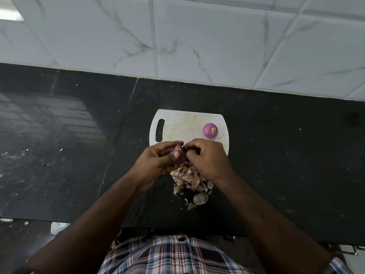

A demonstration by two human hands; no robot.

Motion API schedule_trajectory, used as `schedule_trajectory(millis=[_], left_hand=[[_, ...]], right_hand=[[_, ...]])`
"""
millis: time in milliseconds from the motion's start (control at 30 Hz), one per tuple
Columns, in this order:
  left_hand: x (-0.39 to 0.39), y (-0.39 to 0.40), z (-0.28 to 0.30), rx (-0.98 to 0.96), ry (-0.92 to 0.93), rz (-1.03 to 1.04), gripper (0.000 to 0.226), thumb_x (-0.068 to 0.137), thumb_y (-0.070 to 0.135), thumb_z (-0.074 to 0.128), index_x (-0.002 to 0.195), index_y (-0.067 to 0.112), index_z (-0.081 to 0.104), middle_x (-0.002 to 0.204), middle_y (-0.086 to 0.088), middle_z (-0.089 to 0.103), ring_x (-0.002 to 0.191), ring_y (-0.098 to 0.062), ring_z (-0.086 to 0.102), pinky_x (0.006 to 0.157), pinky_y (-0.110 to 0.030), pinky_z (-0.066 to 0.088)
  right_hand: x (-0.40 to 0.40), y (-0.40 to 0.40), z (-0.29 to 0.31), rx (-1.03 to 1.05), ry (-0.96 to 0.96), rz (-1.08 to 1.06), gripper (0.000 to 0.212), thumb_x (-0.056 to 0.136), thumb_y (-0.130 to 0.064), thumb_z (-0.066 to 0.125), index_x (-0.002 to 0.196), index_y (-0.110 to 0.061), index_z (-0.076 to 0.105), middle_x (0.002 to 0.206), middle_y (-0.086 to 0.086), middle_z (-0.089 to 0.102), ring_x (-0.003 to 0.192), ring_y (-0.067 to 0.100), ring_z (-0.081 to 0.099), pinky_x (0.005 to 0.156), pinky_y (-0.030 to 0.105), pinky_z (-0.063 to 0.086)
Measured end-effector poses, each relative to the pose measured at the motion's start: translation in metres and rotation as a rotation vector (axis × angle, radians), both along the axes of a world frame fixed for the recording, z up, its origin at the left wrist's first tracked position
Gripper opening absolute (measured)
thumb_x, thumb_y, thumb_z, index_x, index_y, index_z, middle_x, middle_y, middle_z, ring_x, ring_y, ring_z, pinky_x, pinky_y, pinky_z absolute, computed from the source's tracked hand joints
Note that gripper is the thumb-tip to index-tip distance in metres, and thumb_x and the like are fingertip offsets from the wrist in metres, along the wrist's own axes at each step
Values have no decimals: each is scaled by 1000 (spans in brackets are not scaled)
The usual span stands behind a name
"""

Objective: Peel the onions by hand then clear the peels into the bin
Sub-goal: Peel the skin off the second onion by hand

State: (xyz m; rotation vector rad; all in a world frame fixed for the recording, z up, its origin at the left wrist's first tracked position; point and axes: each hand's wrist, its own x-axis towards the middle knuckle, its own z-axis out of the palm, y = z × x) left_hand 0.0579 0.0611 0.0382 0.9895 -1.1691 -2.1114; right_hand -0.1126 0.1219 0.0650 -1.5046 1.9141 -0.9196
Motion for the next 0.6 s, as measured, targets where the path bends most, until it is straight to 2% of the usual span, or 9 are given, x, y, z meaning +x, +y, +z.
schedule_trajectory(millis=[100, 267, 467, 600], left_hand=[[1, 0, 1, 1, -7, 12, 40, 79, 14, 72, 119, 16, 71, 112, -10, 75, 96, -20, 72, 80, -34, 60], [-3, 1, 3, 7, 11, 29, 39, 78, 14, 73, 116, 15, 72, 106, -9, 75, 86, -16, 73, 71, -26, 59], [-7, 2, 1, 2, 32, 41, 35, 76, 11, 72, 111, 12, 72, 100, -9, 75, 82, -18, 72, 71, -27, 60], [-8, 4, -2, -4, 46, 48, 38, 78, 10, 70, 116, 6, 70, 104, -16, 74, 82, -21, 71, 73, -28, 59]], right_hand=[[-2, 1, 1, 46, -98, 8, 22, 91, -27, 66, 109, -19, 77, 98, -7, 77, 86, 6, 71, 80, 38, 62], [2, 3, 4, 4, -2, 4, 21, 90, -25, 67, 106, -17, 78, 92, -3, 78, 81, 7, 70, 75, 37, 60], [9, 1, 4, -29, 106, -22, 22, 87, -26, 68, 101, -14, 78, 84, 2, 76, 73, 12, 68, 67, 38, 59], [10, 0, 5, -16, 160, -29, 19, 87, -21, 67, 101, -13, 77, 86, 4, 76, 76, 16, 68, 71, 39, 60]])
